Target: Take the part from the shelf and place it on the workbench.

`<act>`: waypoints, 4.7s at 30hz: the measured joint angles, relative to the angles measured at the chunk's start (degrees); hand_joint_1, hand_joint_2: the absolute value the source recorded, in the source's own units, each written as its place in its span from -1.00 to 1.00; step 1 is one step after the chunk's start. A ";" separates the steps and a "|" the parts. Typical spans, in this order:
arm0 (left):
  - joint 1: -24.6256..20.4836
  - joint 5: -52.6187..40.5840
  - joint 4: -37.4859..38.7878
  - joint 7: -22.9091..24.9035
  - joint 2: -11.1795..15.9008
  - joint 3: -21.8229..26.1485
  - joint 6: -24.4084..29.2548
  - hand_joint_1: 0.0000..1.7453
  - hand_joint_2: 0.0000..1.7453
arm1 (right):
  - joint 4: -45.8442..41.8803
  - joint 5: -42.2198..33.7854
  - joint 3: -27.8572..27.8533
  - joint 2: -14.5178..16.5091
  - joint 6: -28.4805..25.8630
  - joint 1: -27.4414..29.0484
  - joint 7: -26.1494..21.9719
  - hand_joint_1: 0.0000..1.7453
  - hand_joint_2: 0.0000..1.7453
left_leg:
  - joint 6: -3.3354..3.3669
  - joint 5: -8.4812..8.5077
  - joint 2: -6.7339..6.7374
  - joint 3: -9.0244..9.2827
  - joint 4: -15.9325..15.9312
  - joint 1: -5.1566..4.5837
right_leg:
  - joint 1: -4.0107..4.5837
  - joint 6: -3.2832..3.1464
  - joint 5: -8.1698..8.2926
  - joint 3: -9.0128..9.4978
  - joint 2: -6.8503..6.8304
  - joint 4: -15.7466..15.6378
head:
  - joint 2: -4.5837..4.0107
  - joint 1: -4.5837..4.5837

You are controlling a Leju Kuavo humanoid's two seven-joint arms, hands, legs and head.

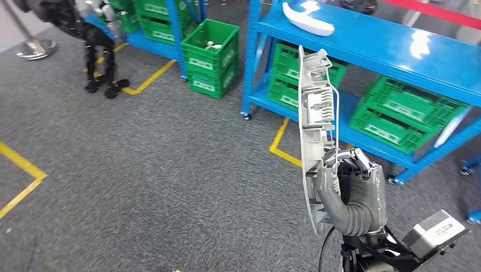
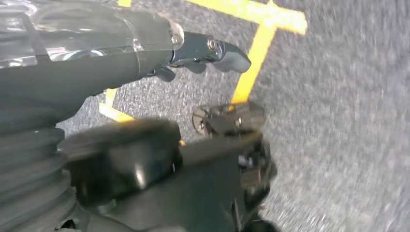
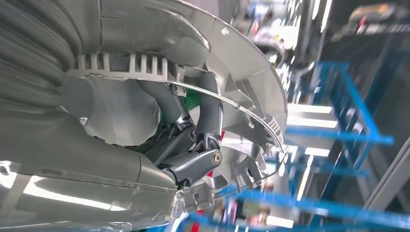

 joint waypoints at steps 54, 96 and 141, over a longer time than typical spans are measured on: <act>0.01 7.49 -0.02 -5.22 4.29 0.22 4.29 -1.00 1.00 | 3.56 -5.82 -1.47 1.99 5.30 -2.90 -8.27 1.00 1.00 | -0.97 -0.20 6.66 -1.44 0.88 0.77 | -0.69 1.80 -1.97 1.14 -5.01 -2.53 | 0.00 -1.56; -0.08 9.00 -0.06 -5.51 7.14 0.72 5.85 -1.00 1.00 | 5.98 -4.51 -1.93 5.51 5.89 -2.19 -10.60 1.00 1.00 | -1.12 1.73 -3.36 -3.08 1.28 0.18 | 1.44 -2.07 1.43 1.92 2.14 -5.43 | 0.01 0.37; 0.23 9.22 -0.06 -4.62 5.80 0.98 7.99 -1.00 1.00 | 5.71 -3.90 -2.91 5.42 7.47 -2.64 -8.41 1.00 1.00 | -4.01 -0.53 6.20 -2.74 5.20 1.37 | 0.56 -1.12 2.52 2.24 -6.20 -7.31 | 0.01 -2.33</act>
